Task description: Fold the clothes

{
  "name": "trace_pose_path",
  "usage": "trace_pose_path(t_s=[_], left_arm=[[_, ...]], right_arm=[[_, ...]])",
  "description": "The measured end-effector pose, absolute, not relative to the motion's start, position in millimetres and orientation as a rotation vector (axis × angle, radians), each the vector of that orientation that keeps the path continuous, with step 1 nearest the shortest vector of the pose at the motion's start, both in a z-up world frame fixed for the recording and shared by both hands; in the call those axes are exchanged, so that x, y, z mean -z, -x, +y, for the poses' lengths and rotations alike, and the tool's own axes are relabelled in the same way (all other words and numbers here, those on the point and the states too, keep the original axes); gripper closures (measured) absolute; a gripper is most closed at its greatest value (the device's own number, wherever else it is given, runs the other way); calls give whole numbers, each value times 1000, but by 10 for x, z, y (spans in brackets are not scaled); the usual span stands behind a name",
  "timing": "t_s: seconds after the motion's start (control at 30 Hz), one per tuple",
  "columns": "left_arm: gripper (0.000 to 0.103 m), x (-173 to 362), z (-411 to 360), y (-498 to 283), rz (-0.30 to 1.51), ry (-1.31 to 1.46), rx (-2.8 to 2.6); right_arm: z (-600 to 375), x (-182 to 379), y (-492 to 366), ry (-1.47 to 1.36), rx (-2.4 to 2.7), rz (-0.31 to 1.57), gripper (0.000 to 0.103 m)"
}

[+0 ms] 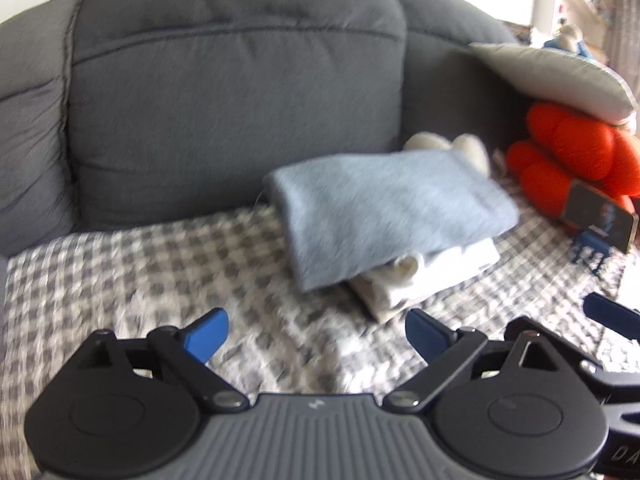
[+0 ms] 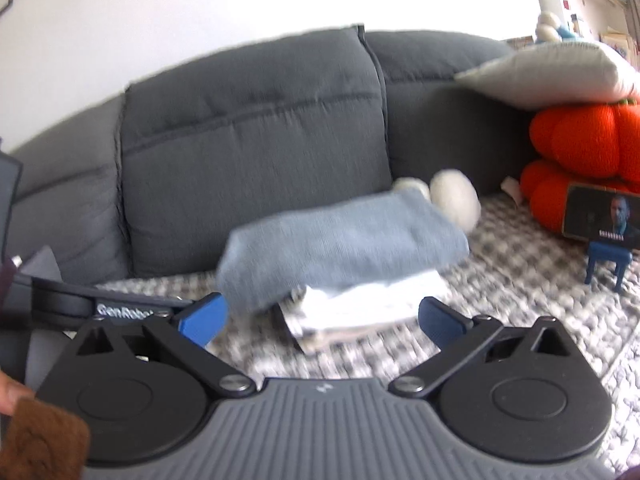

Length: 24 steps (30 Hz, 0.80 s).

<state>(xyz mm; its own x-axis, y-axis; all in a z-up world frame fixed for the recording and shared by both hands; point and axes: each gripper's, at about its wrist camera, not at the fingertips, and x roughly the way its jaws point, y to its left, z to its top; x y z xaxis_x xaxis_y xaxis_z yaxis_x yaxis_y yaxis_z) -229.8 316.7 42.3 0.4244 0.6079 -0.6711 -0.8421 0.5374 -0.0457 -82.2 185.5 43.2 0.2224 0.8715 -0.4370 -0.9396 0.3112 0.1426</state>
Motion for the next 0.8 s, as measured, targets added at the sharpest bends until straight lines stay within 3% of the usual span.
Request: trace_pose_path(t_s=[0.17, 0.8], left_arm=[[4, -302, 3158, 2260, 699, 400, -995], [1, -380, 3009, 2150, 705, 328, -1051]], right_arm=[[1866, -435, 860, 236, -1279, 437, 0], [1871, -324, 641, 135, -1195, 549, 0]])
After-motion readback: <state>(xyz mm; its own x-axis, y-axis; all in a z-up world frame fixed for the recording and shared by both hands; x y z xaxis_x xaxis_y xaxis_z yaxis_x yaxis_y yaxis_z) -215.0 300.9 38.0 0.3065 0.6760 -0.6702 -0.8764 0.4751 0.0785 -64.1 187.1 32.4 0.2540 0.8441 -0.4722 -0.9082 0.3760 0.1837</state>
